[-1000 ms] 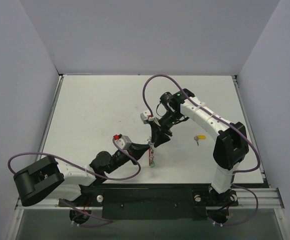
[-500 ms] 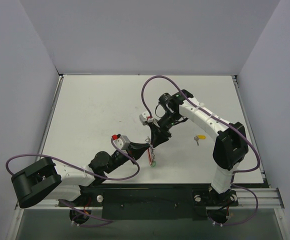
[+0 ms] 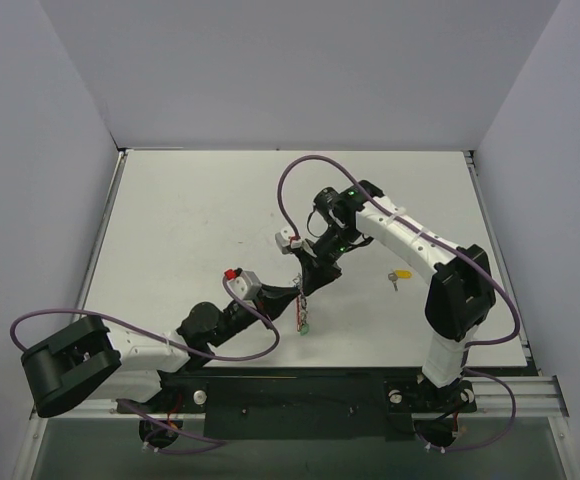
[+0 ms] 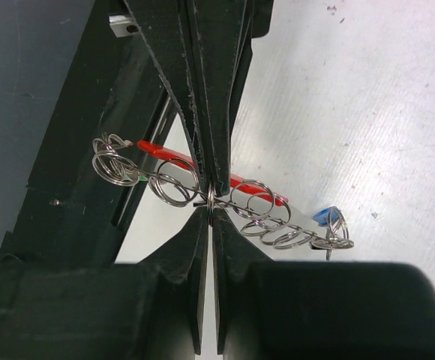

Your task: Put the keys on the keyring

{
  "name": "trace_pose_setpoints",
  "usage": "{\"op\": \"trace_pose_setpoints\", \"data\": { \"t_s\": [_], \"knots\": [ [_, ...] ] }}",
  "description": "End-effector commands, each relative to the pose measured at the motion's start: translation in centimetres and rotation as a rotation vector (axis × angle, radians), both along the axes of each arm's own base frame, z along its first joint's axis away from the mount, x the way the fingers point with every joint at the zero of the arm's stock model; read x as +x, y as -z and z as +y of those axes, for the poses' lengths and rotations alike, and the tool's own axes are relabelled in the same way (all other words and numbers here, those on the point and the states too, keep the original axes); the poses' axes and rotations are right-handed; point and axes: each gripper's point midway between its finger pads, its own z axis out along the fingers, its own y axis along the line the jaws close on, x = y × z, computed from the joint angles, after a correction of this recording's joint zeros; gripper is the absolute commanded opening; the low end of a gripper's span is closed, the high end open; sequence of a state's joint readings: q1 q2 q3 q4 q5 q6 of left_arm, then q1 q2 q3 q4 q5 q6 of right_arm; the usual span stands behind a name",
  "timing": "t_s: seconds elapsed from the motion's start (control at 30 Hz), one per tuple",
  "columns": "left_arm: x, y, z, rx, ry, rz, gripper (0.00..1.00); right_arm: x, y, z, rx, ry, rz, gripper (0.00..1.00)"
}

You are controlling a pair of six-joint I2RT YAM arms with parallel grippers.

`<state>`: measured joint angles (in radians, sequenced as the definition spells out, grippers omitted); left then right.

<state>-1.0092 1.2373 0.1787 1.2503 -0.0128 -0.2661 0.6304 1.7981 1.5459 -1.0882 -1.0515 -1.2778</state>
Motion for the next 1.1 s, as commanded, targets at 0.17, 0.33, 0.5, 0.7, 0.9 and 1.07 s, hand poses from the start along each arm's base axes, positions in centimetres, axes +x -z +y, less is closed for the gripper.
{"op": "trace_pose_setpoints", "data": {
  "t_s": [0.17,0.33,0.5,0.7,0.9,1.07],
  "knots": [
    [-1.1,-4.0,0.6,0.005,0.03,-0.123,0.44,0.6,-0.4,-3.5,-0.367,0.068,-0.108,0.0],
    [-1.4,-3.2,1.5,0.169,-0.004,-0.167,0.56,0.0,-1.1,-5.4,-0.538,0.074,-0.112,0.0],
    [-0.6,-2.6,1.5,0.271,-0.027,-0.199,0.52,-0.2,-0.8,-5.8,-0.604,0.085,-0.156,0.0],
    [0.7,-2.8,-0.3,0.281,-0.044,-0.231,0.45,0.0,-1.1,-5.7,-0.623,0.101,-0.167,0.0],
    [0.9,-3.2,-2.7,0.255,0.0,-0.261,0.43,-0.4,-0.9,-5.5,-0.612,0.091,-0.149,0.0],
    [1.1,-3.8,-3.5,0.233,0.003,-0.275,0.41,-0.5,-0.8,-5.5,-0.61,0.087,-0.143,0.0]
  ]
}}
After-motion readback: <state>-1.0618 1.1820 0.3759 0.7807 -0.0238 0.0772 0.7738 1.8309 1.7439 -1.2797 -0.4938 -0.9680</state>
